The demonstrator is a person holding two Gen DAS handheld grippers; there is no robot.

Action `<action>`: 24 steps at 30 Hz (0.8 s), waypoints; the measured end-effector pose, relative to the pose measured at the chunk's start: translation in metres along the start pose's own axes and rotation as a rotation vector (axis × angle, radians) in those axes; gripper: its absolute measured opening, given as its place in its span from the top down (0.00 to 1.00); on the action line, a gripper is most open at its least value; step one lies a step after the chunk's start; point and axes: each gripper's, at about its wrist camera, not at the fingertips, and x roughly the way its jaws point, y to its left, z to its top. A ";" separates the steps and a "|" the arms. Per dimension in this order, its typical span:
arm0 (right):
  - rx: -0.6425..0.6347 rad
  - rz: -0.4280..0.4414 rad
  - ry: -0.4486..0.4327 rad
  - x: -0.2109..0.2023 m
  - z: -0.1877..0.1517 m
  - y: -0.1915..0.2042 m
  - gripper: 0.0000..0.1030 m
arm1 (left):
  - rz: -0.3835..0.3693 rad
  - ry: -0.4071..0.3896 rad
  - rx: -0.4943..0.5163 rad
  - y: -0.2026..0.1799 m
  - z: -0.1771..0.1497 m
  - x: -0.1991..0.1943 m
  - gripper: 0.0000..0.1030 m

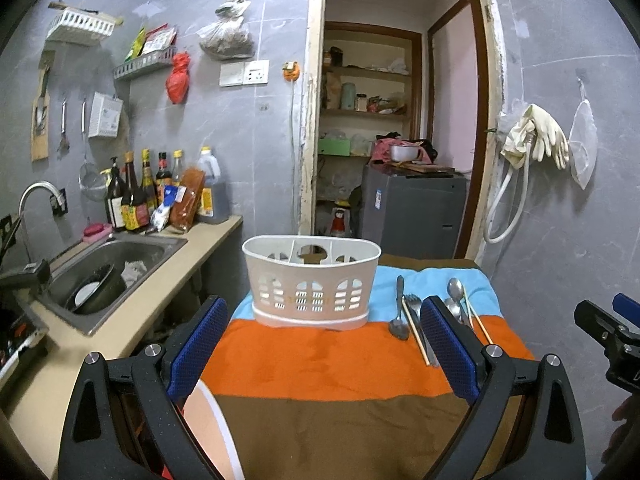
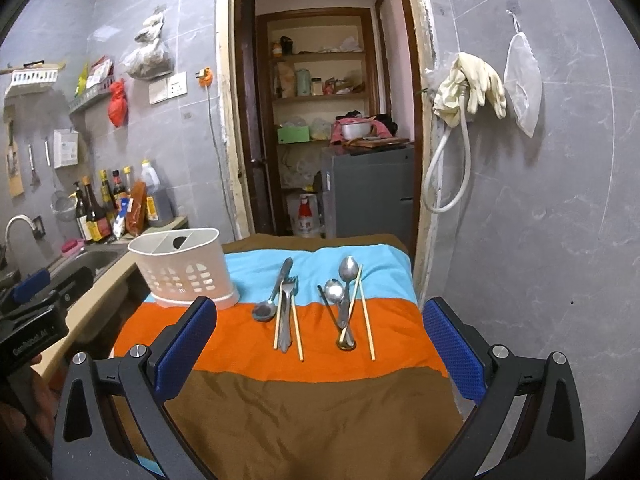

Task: Organize utensils
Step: 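Lower the left tool toward the silver spoon while the right tool approaches the chopsticks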

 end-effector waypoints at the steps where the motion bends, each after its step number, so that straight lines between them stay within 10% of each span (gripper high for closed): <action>1: -0.001 -0.002 -0.001 0.001 0.001 -0.001 0.00 | -0.001 -0.003 0.001 -0.001 0.002 0.002 0.08; 24: -0.100 0.039 0.059 0.097 0.025 -0.055 0.00 | -0.108 0.127 0.034 -0.061 0.016 0.120 0.08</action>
